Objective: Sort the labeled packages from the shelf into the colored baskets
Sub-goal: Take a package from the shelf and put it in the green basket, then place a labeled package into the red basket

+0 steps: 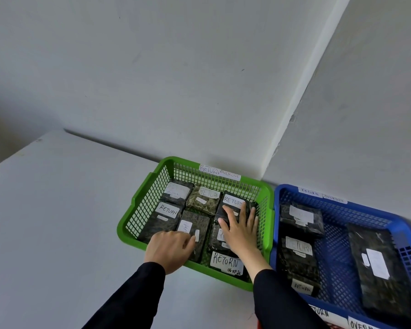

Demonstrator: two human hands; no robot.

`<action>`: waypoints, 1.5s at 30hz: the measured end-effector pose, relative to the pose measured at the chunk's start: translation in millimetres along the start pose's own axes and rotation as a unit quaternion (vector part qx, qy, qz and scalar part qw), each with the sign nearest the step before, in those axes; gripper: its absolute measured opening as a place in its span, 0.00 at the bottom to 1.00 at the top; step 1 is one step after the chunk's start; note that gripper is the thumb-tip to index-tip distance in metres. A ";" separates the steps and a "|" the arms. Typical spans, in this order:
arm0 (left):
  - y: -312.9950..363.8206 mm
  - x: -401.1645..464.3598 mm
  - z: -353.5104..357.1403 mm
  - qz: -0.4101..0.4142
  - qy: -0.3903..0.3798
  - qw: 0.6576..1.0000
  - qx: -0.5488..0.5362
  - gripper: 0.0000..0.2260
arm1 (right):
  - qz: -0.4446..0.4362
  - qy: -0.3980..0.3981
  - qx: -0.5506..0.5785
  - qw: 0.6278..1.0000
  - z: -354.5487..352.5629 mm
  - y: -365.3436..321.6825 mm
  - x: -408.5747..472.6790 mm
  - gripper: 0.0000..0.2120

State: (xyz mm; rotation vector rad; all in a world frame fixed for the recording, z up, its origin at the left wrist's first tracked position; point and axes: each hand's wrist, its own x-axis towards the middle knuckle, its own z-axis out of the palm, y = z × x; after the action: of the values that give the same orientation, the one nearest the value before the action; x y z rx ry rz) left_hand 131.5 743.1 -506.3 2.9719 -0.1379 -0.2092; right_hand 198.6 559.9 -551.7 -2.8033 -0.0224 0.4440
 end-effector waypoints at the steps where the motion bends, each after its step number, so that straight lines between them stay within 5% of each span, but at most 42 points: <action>1: 0.1 -0.1 -1.2 0.000 -0.007 1.000 0.000 0.19 | 0.003 -0.008 -0.007 1.000 -1.1 -1.2 0.6 0.24; 7: -3.1 6.2 -12.5 -0.024 -0.088 0.985 -0.144 0.15 | 0.000 -0.032 0.096 0.995 -32.9 -9.0 -4.3 0.20; 16: 38.9 -15.9 -85.9 -0.010 0.053 0.984 -0.169 0.13 | -0.171 0.139 0.191 0.957 -129.3 -8.0 -63.2 0.16; 22: 107.4 -59.3 -124.1 0.016 0.147 0.978 -0.144 0.13 | -0.210 0.196 0.207 0.935 -172.8 40.3 -120.1 0.16; 33: 299.0 -142.6 -103.8 0.055 0.180 0.968 -0.169 0.10 | -0.227 0.269 0.165 0.921 -217.8 206.6 -273.1 0.17; 45: 538.0 -240.2 -24.0 0.224 0.150 0.953 -0.140 0.10 | -0.112 0.312 0.182 0.926 -220.6 454.8 -443.5 0.15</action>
State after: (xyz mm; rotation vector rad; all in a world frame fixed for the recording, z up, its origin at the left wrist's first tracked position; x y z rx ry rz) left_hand -145.1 242.5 -362.8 2.5635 -0.6697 0.2565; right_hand -170.8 33.9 -354.2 -2.4079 -0.1068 -0.4614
